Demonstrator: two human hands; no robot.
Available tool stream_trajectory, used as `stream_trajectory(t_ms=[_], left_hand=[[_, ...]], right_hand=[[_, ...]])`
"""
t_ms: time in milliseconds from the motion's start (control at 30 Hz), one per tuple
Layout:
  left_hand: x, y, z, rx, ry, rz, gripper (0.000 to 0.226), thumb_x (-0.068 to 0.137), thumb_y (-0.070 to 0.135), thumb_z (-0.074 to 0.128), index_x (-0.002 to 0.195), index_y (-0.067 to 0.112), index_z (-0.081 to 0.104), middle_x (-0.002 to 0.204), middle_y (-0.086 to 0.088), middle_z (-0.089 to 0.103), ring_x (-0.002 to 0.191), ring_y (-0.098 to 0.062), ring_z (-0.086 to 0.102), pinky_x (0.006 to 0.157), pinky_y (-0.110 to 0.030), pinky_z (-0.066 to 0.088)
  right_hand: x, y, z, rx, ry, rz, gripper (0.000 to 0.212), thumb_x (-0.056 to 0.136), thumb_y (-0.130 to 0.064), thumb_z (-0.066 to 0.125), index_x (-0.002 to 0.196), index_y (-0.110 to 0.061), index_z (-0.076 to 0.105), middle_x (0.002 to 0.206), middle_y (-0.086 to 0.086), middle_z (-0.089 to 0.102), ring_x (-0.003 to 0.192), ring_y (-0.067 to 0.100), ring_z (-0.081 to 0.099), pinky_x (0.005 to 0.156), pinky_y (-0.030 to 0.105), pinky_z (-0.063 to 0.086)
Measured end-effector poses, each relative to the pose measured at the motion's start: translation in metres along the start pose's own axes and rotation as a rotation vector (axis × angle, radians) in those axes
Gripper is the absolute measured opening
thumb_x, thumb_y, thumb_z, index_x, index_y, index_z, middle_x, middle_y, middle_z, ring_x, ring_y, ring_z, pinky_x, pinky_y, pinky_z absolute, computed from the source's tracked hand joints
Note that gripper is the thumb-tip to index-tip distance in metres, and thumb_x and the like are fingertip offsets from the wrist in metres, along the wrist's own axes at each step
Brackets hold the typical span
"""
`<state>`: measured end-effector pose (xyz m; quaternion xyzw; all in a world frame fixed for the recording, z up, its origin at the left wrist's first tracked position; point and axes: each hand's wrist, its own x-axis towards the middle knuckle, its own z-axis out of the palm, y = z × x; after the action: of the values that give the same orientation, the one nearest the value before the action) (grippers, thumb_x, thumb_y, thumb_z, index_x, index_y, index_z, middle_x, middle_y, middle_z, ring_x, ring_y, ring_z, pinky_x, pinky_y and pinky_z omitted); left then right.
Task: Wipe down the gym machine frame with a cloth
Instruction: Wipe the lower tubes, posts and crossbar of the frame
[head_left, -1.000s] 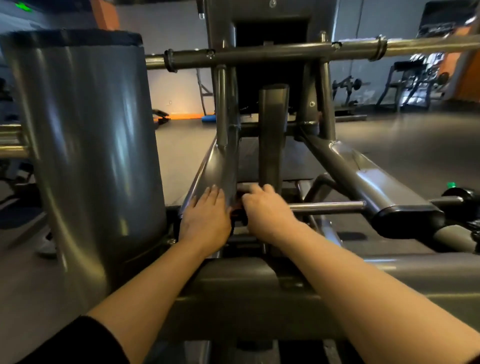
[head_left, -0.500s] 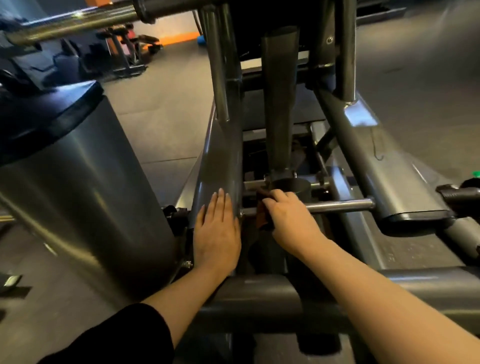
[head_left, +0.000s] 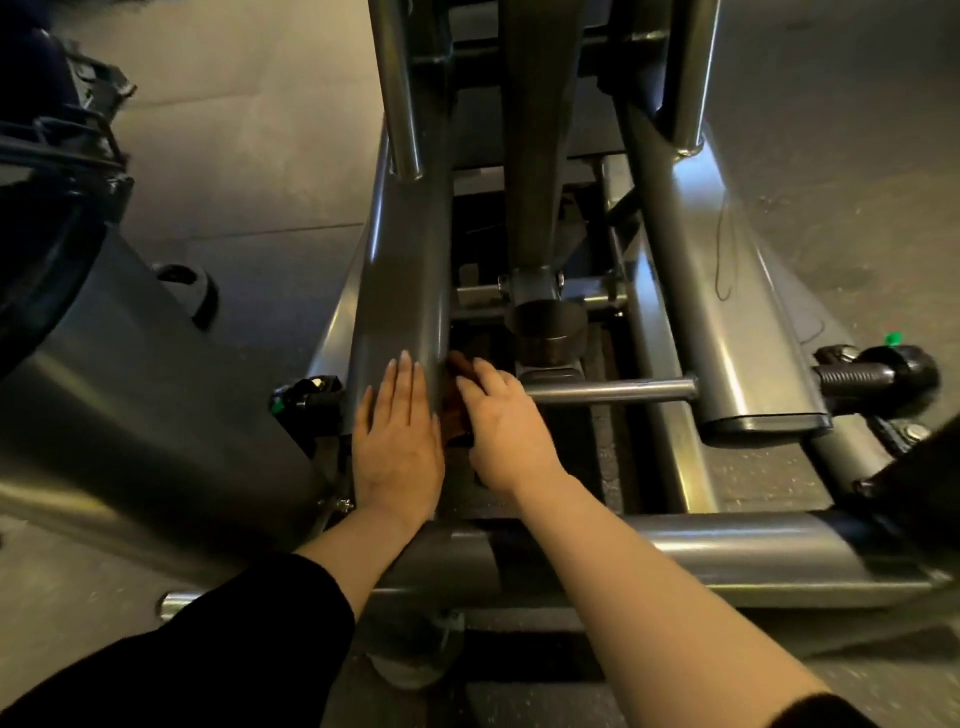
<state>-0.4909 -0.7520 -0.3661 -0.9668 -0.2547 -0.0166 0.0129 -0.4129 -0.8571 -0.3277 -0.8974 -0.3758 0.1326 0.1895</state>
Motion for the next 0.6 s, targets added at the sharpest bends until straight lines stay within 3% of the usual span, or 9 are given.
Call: stream_trajectory(t_ms=[167, 300, 367, 467, 533, 600], left_hand=[[-0.001, -0.002, 0.002, -0.051, 0.032, 0.023, 0.056, 0.098, 0.027, 0.032, 0.149, 0.004, 0.026, 0.158, -0.012, 0.023, 0.147, -0.024, 0.020, 0.118, -0.047, 0.021], [-0.001, -0.003, 0.001, -0.054, -0.008, 0.007, 0.058, 0.099, 0.029, 0.028, 0.151, 0.005, 0.021, 0.160, -0.011, 0.017, 0.148, -0.023, 0.014, 0.119, -0.047, 0.018], [-0.001, -0.001, -0.003, -0.052, -0.059, 0.001, 0.058, 0.100, 0.030, 0.025, 0.152, 0.006, 0.016, 0.161, -0.010, 0.012, 0.149, -0.023, 0.010, 0.120, -0.046, 0.015], [0.000, 0.006, -0.019, -0.119, -0.162, -0.051, 0.060, 0.101, 0.029, 0.031, 0.154, 0.009, 0.009, 0.162, -0.007, 0.000, 0.149, -0.022, -0.001, 0.121, -0.050, 0.009], [-0.005, 0.030, -0.047, -0.358, -0.220, -0.126, 0.057, 0.101, 0.028, 0.041, 0.152, 0.012, 0.020, 0.162, -0.006, 0.005, 0.150, -0.020, 0.001, 0.120, -0.050, 0.005], [-0.020, 0.072, -0.077, -0.815, -0.292, -0.188, 0.042, 0.101, 0.028, 0.045, 0.142, 0.017, 0.044, 0.155, -0.005, 0.033, 0.142, -0.015, 0.028, 0.117, -0.038, 0.022]], right_hand=[[-0.027, 0.055, -0.023, -0.066, 0.089, 0.164, 0.064, 0.086, -0.009, 0.064, 0.145, -0.011, 0.040, 0.154, 0.010, 0.029, 0.137, 0.029, 0.033, 0.113, 0.040, 0.032], [-0.035, 0.079, -0.043, -0.044, 0.060, 0.296, 0.063, 0.087, -0.006, 0.061, 0.146, -0.011, 0.039, 0.157, 0.010, 0.026, 0.140, 0.030, 0.029, 0.115, 0.040, 0.029], [-0.039, 0.072, -0.051, 0.152, 0.048, 0.374, 0.057, 0.088, -0.002, 0.060, 0.143, -0.010, 0.045, 0.154, 0.009, 0.033, 0.139, 0.028, 0.033, 0.115, 0.035, 0.030], [-0.062, 0.046, -0.064, 0.773, 0.109, 0.617, 0.043, 0.087, 0.006, 0.056, 0.125, -0.014, 0.063, 0.126, 0.006, 0.061, 0.118, 0.024, 0.057, 0.104, 0.031, 0.045], [-0.086, 0.034, -0.076, 1.033, 0.256, 0.752, 0.041, 0.085, 0.010, 0.052, 0.107, -0.021, 0.066, 0.110, 0.007, 0.067, 0.101, 0.024, 0.064, 0.087, 0.033, 0.055], [-0.107, 0.027, -0.092, 1.209, 0.402, 0.864, 0.036, 0.085, 0.013, 0.049, 0.102, -0.016, 0.061, 0.104, 0.013, 0.066, 0.093, 0.028, 0.064, 0.077, 0.035, 0.057]])
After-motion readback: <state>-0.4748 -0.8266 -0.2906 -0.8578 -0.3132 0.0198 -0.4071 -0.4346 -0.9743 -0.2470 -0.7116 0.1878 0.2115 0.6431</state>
